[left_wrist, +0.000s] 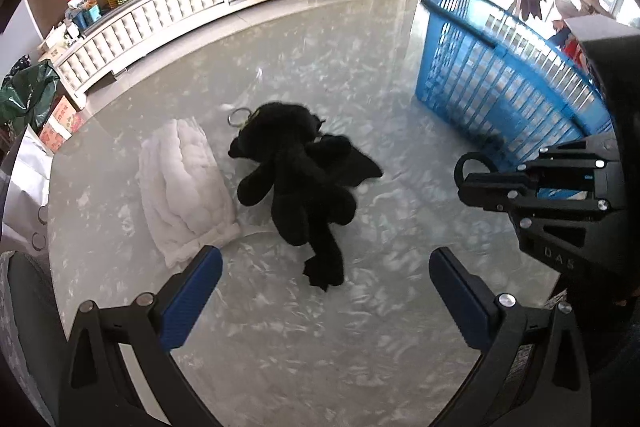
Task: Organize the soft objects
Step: 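Grasp the black ring with the right tool and lift it, then carry the black ring into the basket and open the right tool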
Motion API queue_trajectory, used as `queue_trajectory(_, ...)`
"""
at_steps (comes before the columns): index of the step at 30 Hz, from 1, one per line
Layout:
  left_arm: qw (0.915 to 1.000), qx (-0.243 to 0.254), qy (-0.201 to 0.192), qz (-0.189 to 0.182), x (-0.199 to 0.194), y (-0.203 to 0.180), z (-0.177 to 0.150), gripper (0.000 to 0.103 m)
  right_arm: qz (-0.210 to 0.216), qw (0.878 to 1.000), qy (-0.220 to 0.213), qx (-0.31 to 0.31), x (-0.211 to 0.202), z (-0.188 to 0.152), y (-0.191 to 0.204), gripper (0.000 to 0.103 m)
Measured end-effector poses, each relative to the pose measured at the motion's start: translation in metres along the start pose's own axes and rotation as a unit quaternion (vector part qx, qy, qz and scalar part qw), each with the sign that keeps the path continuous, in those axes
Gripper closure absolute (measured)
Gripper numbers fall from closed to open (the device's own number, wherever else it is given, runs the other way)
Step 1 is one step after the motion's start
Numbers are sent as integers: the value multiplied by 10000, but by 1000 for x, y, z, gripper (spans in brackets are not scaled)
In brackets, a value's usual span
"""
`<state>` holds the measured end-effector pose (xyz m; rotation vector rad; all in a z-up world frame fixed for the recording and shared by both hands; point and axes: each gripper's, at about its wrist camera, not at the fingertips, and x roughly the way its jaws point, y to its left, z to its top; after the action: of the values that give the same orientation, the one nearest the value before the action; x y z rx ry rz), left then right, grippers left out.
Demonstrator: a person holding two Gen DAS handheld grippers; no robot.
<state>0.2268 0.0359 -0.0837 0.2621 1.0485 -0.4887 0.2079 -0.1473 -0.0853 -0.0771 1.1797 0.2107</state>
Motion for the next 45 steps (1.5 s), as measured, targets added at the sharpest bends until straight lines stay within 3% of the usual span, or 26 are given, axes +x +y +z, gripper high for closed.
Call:
queue_trajectory(12, 9992, -197, -249, 259, -47, -25, 9, 0, 363, 9970, -618, -291, -79, -3, 0, 99)
queue_trajectory(20, 9985, -161, -446, 276, -64, -50, 27, 0, 10, 9922, -1099, -593, -127, -8, -26, 99)
queue_trajectory(23, 9984, -103, -507, 229, -65, -64, 36, 0, -66, 9919, -1144, -553, -128, -8, -38, 99)
queue_trajectory(33, 9988, 96, -473, 108, -52, -95, 59, 0, -246, 9958, -849, -254, -112, -13, -96, 99)
queue_trajectory(45, 9995, 179, -234, 129, -28, -104, 67, 0, -167, 9997, 43, 151, -51, -6, -135, 99)
